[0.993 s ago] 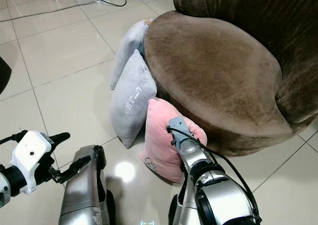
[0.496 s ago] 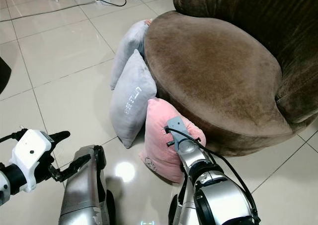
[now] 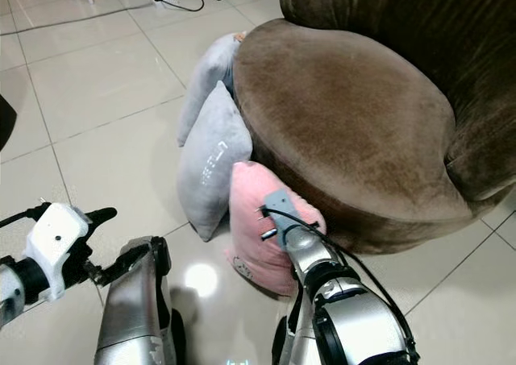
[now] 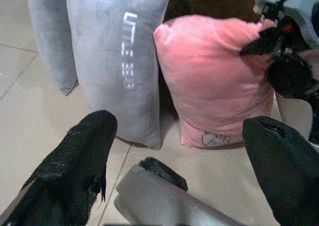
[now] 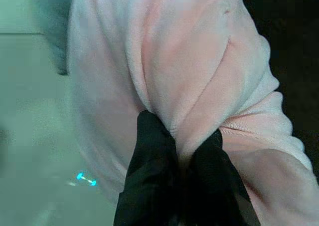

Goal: Move the pillow to the sofa from floor

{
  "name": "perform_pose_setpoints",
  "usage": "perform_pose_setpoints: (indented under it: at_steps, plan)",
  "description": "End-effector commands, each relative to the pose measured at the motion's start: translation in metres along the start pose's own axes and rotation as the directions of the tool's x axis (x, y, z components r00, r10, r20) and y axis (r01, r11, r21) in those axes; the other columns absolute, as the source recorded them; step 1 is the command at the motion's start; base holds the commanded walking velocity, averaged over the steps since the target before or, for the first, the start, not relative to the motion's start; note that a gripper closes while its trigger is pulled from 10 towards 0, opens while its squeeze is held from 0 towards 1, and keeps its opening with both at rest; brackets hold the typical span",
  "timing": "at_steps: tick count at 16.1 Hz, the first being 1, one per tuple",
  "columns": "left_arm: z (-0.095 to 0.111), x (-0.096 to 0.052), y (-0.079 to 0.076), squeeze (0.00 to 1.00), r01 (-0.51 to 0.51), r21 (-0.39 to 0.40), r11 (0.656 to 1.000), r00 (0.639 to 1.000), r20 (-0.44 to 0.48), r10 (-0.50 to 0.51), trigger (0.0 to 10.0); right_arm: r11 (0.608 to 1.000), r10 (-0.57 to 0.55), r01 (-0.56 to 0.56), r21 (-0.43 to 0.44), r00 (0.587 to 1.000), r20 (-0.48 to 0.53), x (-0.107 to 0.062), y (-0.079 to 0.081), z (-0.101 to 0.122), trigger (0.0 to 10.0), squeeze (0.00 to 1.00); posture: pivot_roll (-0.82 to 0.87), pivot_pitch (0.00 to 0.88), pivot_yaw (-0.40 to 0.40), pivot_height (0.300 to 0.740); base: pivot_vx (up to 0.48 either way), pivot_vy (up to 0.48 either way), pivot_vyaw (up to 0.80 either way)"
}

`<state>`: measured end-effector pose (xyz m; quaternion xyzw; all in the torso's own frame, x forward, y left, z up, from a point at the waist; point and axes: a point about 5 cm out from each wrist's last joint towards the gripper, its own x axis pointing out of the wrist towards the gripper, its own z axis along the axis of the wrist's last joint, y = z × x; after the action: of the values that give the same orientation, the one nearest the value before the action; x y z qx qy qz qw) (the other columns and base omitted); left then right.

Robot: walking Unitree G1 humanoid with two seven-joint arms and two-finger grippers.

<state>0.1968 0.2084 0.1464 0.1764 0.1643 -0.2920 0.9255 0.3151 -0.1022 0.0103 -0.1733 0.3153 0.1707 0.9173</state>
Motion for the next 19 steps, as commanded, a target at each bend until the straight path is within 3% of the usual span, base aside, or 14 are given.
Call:
perform_pose_setpoints:
  at_steps: [1, 2, 4, 6, 7, 9, 10, 12, 15, 16, 18, 19]
  plan:
    - [-0.002, 0.004, 0.001, 0.00, -0.007, 0.012, 1.000, 1.000, 0.003, 0.007, 10.0, 0.996, 0.088, -0.088, -0.023, 0.996, -0.002, 0.000, 0.010, -0.004, 0.0, 0.00, 0.16, 0.017, -0.031, 0.460, 0.000, 0.000, 0.00]
    - [-0.001, 0.007, 0.004, 0.00, -0.028, 0.023, 0.999, 0.999, 0.020, 0.027, 10.0, 0.986, 0.156, -0.156, -0.062, 0.988, 0.000, -0.001, 0.011, -0.005, 0.0, 0.00, 0.15, 0.000, -0.034, 0.460, 0.000, 0.000, 0.00]
    - [0.000, 0.013, 0.008, 0.00, -0.047, 0.024, 0.999, 0.998, 0.039, 0.046, 10.0, 0.977, 0.193, -0.192, -0.097, 0.981, 0.000, -0.002, 0.008, -0.006, 0.0, 0.00, 0.13, 0.000, -0.034, 0.460, 0.000, 0.000, 0.00]
    - [0.002, 0.026, 0.014, 0.00, -0.098, 0.032, 0.995, 0.992, 0.089, 0.094, 10.0, 0.960, 0.238, -0.235, -0.150, 0.971, 0.002, -0.006, -0.005, -0.014, 0.0, 0.00, 0.08, 0.000, -0.034, 0.460, 0.000, 0.000, 0.00]
    - [0.005, 0.034, 0.017, 0.00, -0.135, 0.026, 0.990, 0.984, 0.124, 0.131, 10.0, 0.967, 0.211, -0.205, -0.148, 0.977, 0.029, -0.010, -0.017, -0.020, 0.0, 0.00, 0.06, 0.000, -0.033, 0.460, 0.000, 0.000, 0.00]
    - [0.007, 0.042, 0.024, 0.00, -0.194, 0.034, 0.980, 0.971, 0.146, 0.187, 10.0, 1.000, 0.006, -0.008, 0.011, 0.986, 0.164, -0.014, -0.046, -0.010, 0.0, 0.00, 0.03, 0.000, -0.028, 0.460, 0.000, 0.000, 0.00]
    - [0.009, 0.047, 0.029, 0.00, -0.230, 0.028, 0.973, 0.961, 0.163, 0.222, 10.0, 0.971, -0.162, 0.110, 0.214, 0.956, 0.245, -0.019, -0.065, 0.001, 0.0, 0.00, 0.01, 0.000, -0.024, 0.460, 0.000, 0.000, 0.00]
    - [0.013, 0.057, 0.036, 0.00, -0.269, 0.027, 0.963, 0.946, 0.196, 0.259, 10.0, 0.864, -0.332, 0.135, 0.486, 0.878, 0.346, -0.030, -0.087, 0.019, 0.0, 0.00, -0.01, 0.000, -0.022, 0.460, 0.000, 0.000, 0.00]
    - [0.014, 0.060, 0.036, 0.00, -0.281, 0.016, 0.960, 0.939, 0.214, 0.271, 10.0, 0.840, -0.324, 0.002, 0.542, 0.804, 0.499, -0.043, -0.093, 0.040, 0.0, 0.00, -0.01, 0.000, -0.027, 0.460, 0.000, 0.000, 0.00]
    - [0.012, 0.059, 0.035, 0.00, -0.281, 0.013, 0.960, 0.938, 0.217, 0.272, 10.0, 0.861, -0.267, -0.087, 0.501, 0.760, 0.592, -0.053, -0.093, 0.052, 0.0, 0.00, -0.01, 0.000, -0.028, 0.460, 0.000, 0.000, 0.00]
    - [0.010, 0.058, 0.033, 0.00, -0.280, 0.013, 0.960, 0.937, 0.219, 0.270, 10.0, 0.875, -0.194, -0.187, 0.446, 0.709, 0.678, -0.066, -0.091, 0.060, 0.0, 0.00, -0.02, 0.000, -0.028, 0.460, 0.000, 0.000, 0.00]
    - [0.011, 0.057, 0.030, 0.00, -0.274, 0.016, 0.962, 0.937, 0.229, 0.263, 10.0, 0.848, -0.171, -0.306, 0.433, 0.615, 0.770, -0.091, -0.099, 0.071, 0.0, 0.00, -0.02, 0.000, -0.028, 0.460, 0.000, 0.000, 0.00]
